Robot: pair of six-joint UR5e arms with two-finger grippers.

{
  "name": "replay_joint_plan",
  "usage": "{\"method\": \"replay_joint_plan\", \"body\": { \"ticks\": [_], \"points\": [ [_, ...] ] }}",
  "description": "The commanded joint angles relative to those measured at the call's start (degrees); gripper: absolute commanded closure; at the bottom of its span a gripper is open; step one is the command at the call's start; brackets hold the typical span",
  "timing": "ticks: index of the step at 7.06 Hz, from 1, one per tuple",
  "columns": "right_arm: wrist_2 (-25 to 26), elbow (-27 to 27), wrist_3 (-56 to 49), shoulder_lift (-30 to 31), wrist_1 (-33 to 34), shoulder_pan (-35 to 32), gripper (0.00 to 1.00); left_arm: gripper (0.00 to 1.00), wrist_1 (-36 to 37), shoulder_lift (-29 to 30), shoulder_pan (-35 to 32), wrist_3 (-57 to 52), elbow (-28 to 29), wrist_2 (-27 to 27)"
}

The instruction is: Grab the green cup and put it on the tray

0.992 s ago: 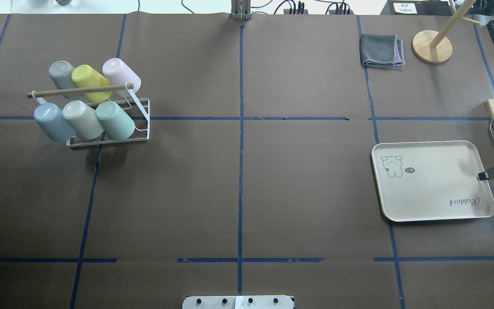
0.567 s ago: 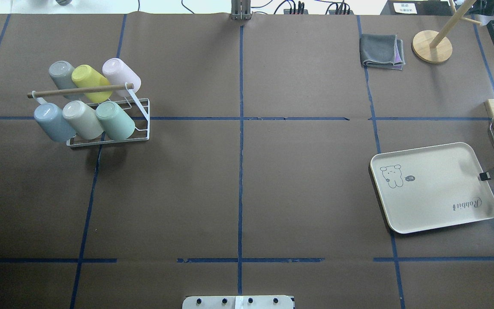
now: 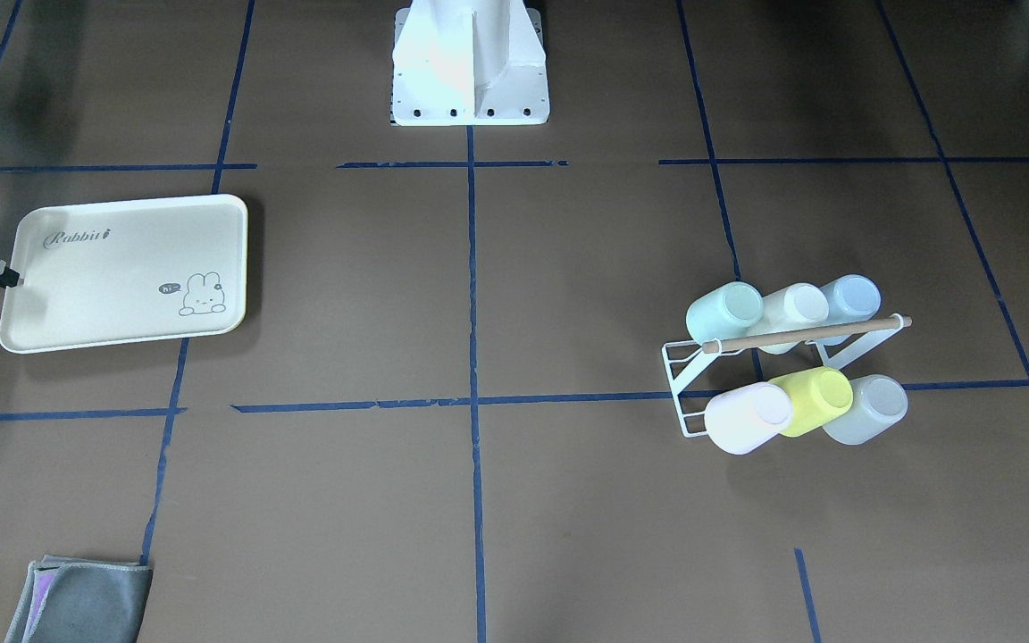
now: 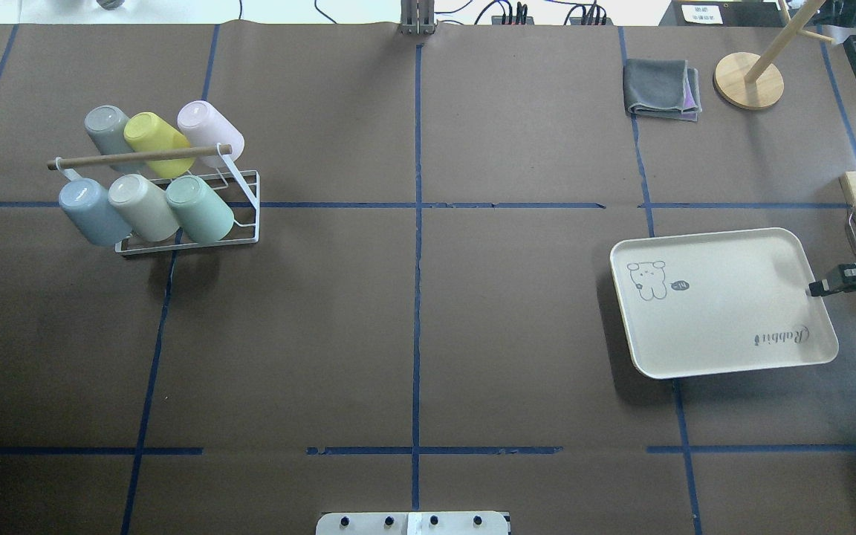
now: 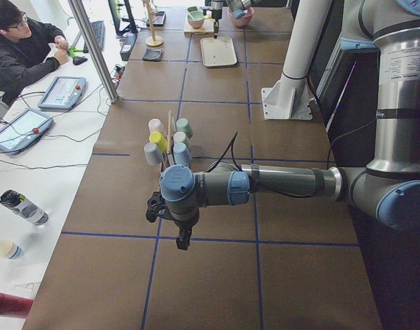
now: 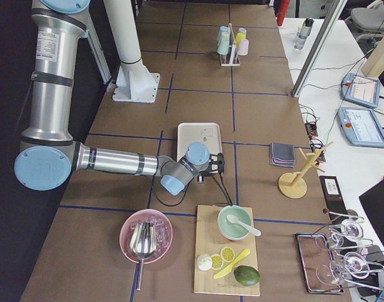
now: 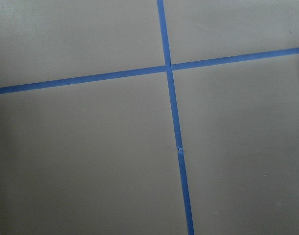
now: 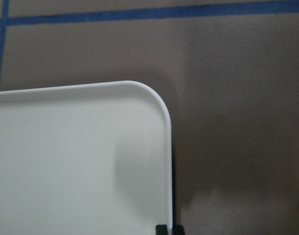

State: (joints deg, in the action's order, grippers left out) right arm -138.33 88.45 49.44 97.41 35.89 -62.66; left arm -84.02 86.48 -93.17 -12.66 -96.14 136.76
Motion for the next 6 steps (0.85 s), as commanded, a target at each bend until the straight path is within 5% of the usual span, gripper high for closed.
{"method": "replay_joint_plan", "body": {
  "ticks": [1,4,6],
  "points": [
    [0.2,2.4,10.0,-5.3,2.2,1.6,1.0,0.0,0.0,0.0,0.0,0.0,0.0,0.0],
    [1.8,2.3,15.8,-20.5,11.7,8.1,1.0,0.0,0.0,0.0,0.0,0.0,-0.1,0.1],
    [12.1,1.9,15.9,-27.6,16.7,16.1,1.0,0.0,0.0,0.0,0.0,0.0,-0.1,0.1]
  ]
}}
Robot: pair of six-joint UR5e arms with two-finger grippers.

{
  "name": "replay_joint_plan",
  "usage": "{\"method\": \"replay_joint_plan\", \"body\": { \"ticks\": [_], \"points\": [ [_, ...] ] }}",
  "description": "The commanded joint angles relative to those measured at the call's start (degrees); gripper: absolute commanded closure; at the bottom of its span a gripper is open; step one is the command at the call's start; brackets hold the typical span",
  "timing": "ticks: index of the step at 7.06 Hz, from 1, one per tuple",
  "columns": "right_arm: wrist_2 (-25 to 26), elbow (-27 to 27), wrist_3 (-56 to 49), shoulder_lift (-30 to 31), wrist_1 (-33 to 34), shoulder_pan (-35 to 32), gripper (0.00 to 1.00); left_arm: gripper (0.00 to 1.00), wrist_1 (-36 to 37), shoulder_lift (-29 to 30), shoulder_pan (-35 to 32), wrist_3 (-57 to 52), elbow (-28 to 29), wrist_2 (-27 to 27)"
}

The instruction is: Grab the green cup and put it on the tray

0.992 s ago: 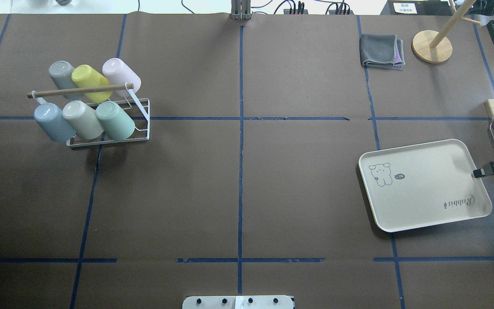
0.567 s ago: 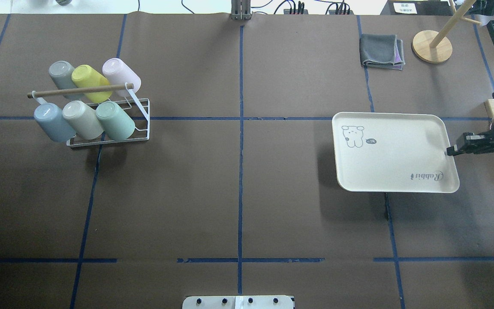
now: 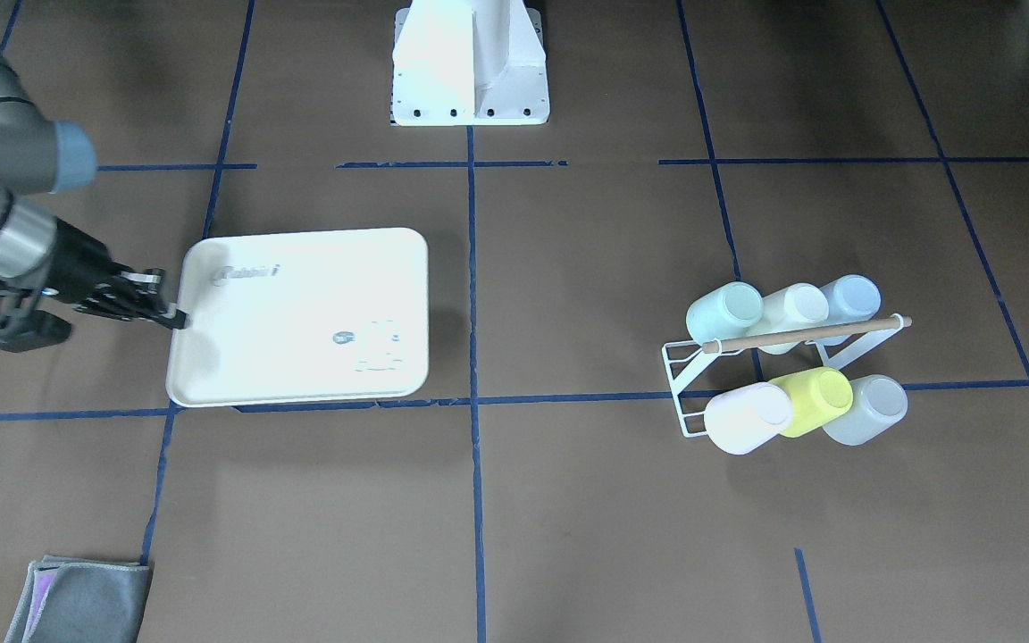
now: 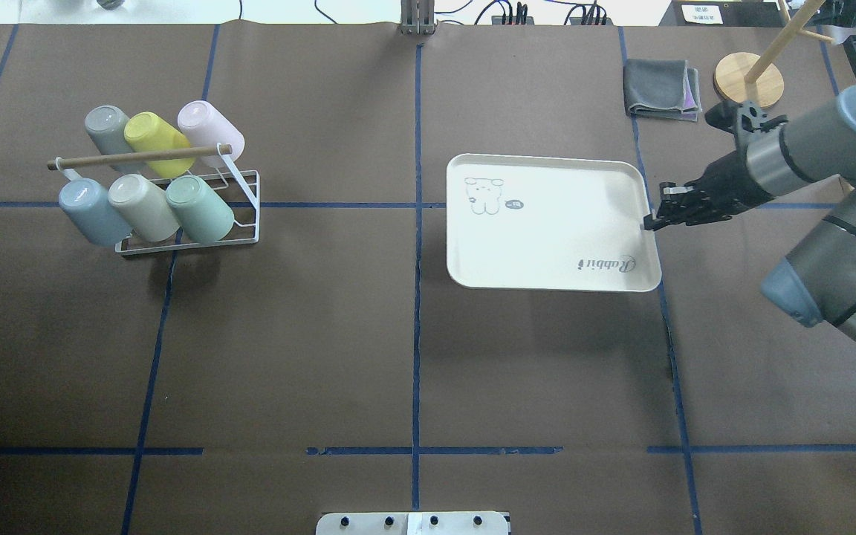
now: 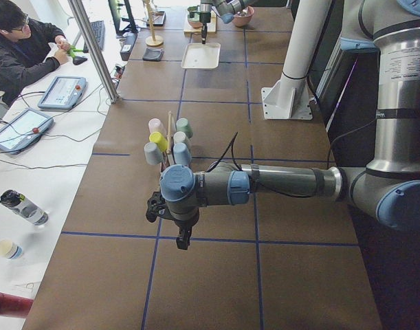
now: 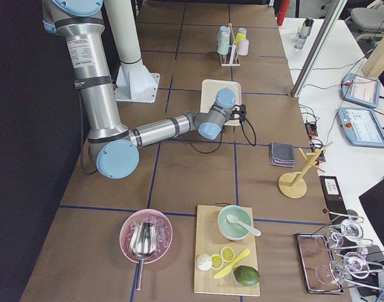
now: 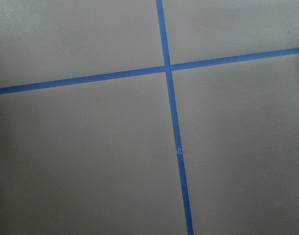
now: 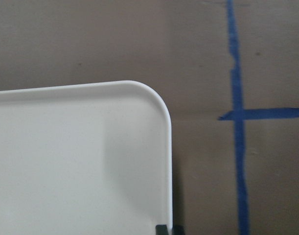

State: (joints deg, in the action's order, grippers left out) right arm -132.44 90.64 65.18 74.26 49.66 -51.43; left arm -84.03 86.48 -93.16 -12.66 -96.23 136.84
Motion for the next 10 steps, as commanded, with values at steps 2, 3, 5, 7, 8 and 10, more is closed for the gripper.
{"method": "replay_joint_plan", "body": {
  "ticks": [2,3,5,7,8,10],
  "points": [
    [10.5,0.1,2.3,-9.9,10.2,8.6,1.0,0.0,0.1,0.0,0.0,0.0,0.0,0.0],
    [14.1,-0.5,4.0,-11.0,10.4,11.8,1.0,0.0,0.1,0.0,0.0,0.0,0.0,0.0],
    [15.5,-0.5,4.3,-10.7,10.3,14.3,1.0,0.0,0.1,0.0,0.1,0.0,0.0,0.0],
    [17.0,-0.5,5.3,-10.7,10.3,16.1,1.0,0.0,0.1,0.0,0.1,0.0,0.0,0.0],
    [17.1,-0.5,6.1,-10.8,10.3,16.6,1.0,0.0,0.1,0.0,0.1,0.0,0.0,0.0],
    [17.7,-0.5,6.5,-10.7,10.3,17.2,1.0,0.0,0.1,0.0,0.1,0.0,0.1,0.0]
  ]
}}
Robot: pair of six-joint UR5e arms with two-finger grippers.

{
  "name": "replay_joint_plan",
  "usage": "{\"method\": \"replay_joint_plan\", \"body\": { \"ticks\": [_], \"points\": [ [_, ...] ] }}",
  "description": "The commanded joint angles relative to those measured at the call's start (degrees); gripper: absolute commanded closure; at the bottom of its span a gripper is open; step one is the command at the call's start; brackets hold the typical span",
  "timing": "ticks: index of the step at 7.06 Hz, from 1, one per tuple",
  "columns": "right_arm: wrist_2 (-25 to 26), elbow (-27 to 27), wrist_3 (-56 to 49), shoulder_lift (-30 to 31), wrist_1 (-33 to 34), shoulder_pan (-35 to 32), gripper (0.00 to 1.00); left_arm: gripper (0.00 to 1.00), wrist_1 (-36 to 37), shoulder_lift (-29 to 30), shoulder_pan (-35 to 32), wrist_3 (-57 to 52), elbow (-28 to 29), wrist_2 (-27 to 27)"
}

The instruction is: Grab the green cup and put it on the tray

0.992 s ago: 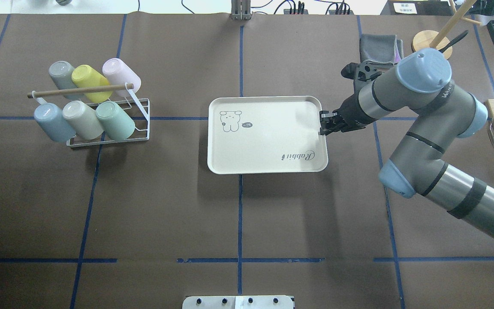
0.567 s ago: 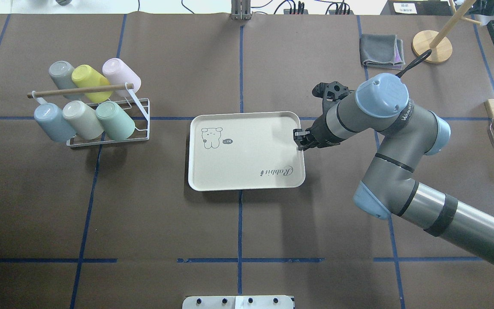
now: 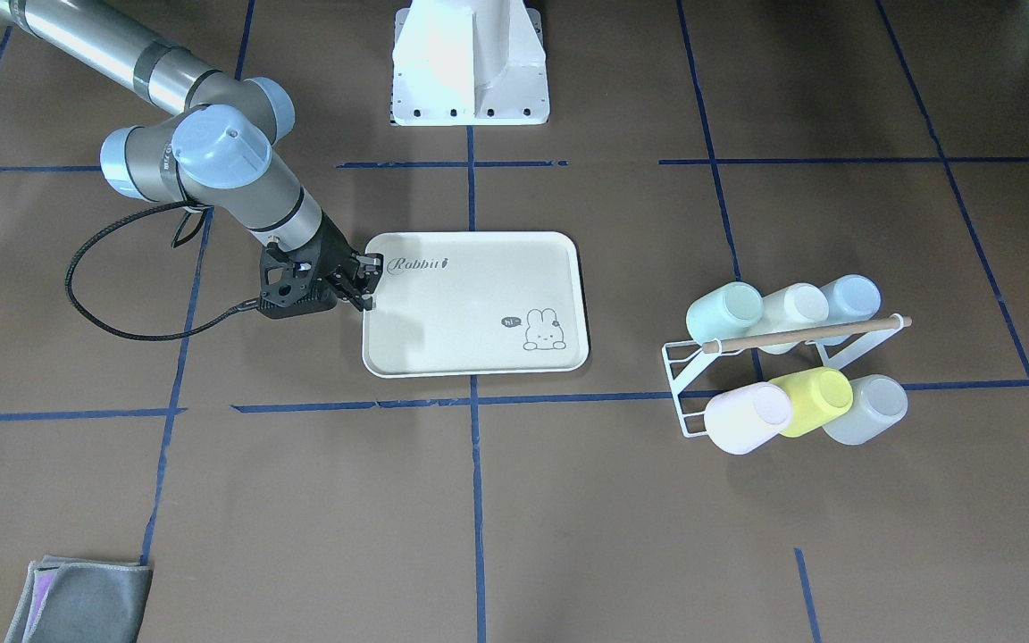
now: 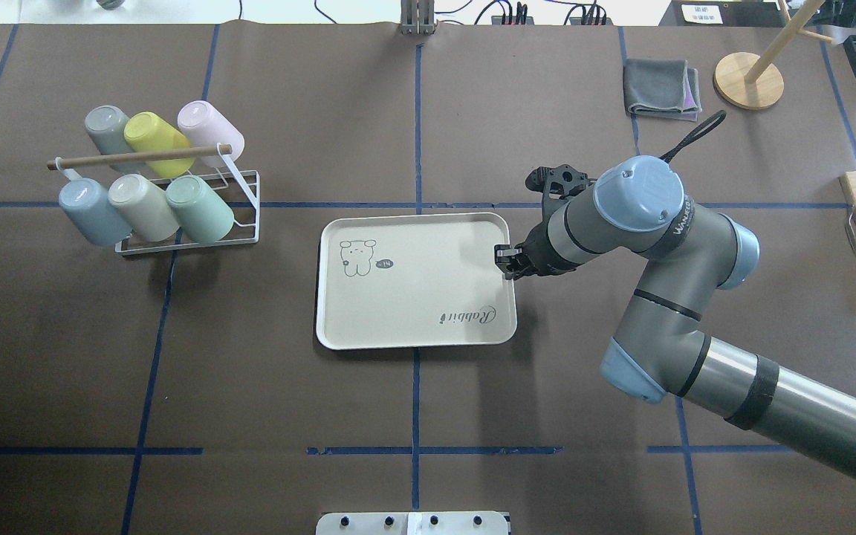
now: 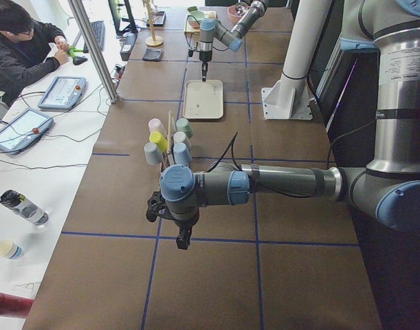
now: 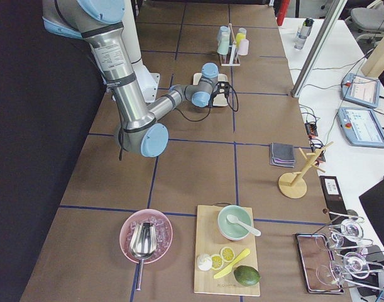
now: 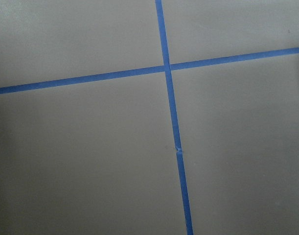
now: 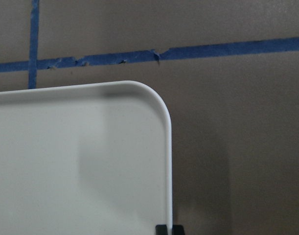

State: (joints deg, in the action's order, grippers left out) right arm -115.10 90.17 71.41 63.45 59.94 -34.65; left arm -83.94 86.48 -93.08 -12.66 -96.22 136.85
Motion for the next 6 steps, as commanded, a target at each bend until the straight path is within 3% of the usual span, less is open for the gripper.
{"method": "replay_joint_plan", "body": {
  "ticks": [1,3,4,6],
  "points": [
    [0.4,0.0,0.2,0.2,0.0,0.5,1.0,0.0,-0.1,0.0,0.0,0.0,0.1,0.0],
    [0.5,0.1,0.2,0.5,0.0,0.6,0.97,0.0,0.0,0.0,0.1,0.0,0.1,0.0],
    [0.7,0.0,0.2,0.5,0.0,0.7,0.86,0.0,0.0,0.0,0.1,-0.1,0.1,0.0],
    [0.7,0.1,0.3,0.5,0.0,0.7,0.47,0.0,0.0,0.0,0.2,-0.1,0.1,0.0]
  ]
}}
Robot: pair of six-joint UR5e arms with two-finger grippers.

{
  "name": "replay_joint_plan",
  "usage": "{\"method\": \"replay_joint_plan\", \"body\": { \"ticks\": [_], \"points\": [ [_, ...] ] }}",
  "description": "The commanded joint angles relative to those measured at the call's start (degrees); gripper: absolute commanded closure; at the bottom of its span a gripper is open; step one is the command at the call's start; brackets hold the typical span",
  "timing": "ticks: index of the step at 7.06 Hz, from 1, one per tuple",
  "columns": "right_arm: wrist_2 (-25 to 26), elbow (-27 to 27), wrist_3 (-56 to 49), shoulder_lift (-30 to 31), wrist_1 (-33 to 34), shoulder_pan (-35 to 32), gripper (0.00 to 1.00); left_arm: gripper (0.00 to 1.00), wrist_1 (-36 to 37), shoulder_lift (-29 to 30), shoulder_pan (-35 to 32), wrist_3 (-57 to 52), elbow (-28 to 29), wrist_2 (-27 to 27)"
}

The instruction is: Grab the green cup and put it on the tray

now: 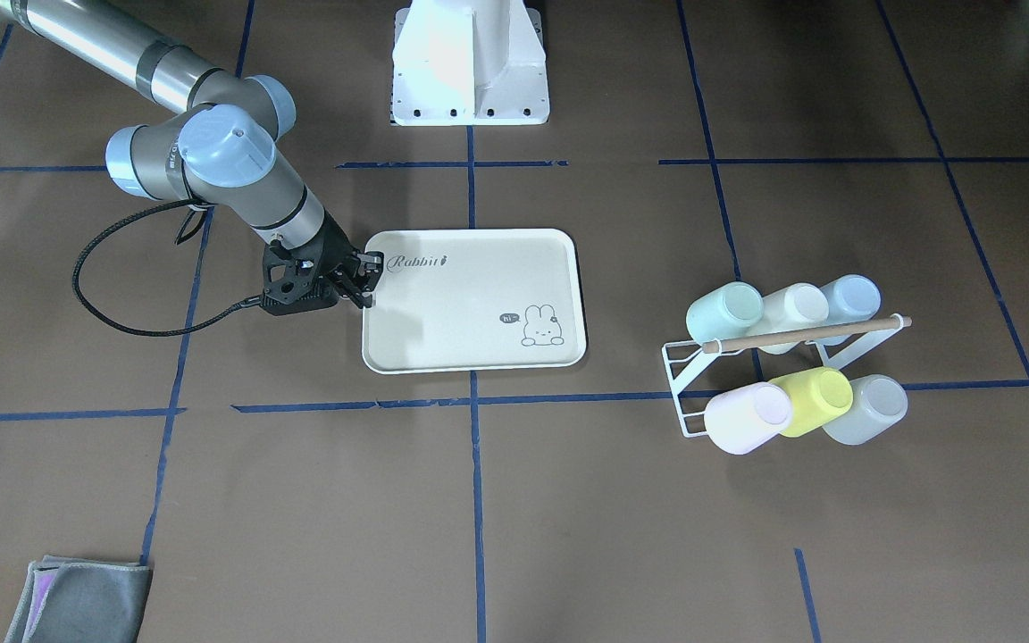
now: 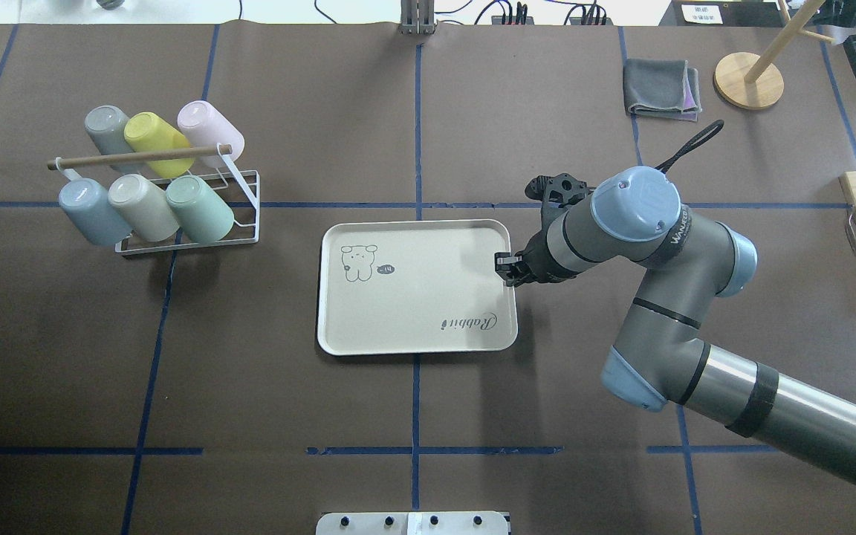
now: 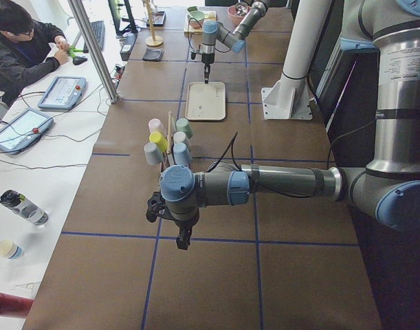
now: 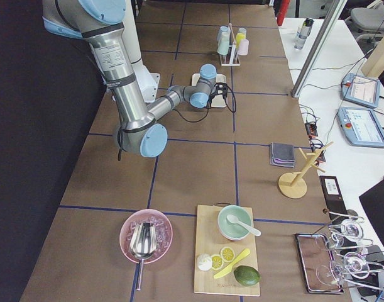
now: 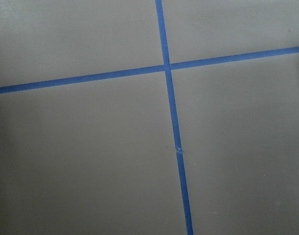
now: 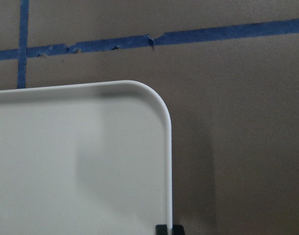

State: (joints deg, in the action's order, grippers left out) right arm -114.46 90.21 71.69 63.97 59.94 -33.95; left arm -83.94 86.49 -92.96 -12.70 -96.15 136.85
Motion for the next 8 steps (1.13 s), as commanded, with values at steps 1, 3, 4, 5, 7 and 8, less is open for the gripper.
{"method": "replay_joint_plan", "body": {
  "ticks": [1,3,4,5,7,8],
  "points": [
    [0.1,0.2,-0.1,0.1,0.0,0.0,0.16,0.0,0.0,0.0,0.1,0.0,0.0,0.0],
    [-0.4,3.2,-0.1,-0.6,4.0,-1.2,0.0,0.0,-0.2,0.3,0.3,0.1,-0.6,0.0],
    [-1.5,7.1,-1.2,-1.0,10.6,-3.4,0.0,0.0,-0.3,1.2,0.5,0.3,-0.7,0.0],
    [-4.4,9.2,-4.0,-0.9,14.5,-6.2,0.0,0.0,-3.7,1.5,0.7,0.4,-0.6,-0.1],
    [-8.8,9.5,-17.4,-0.5,22.5,-13.8,0.0,0.0,-15.4,1.4,0.8,0.6,0.1,-0.4],
    [-8.9,9.4,-25.7,-0.3,27.5,-17.1,0.0,0.0,-16.1,1.8,0.9,0.7,0.4,-0.4]
  ]
}}
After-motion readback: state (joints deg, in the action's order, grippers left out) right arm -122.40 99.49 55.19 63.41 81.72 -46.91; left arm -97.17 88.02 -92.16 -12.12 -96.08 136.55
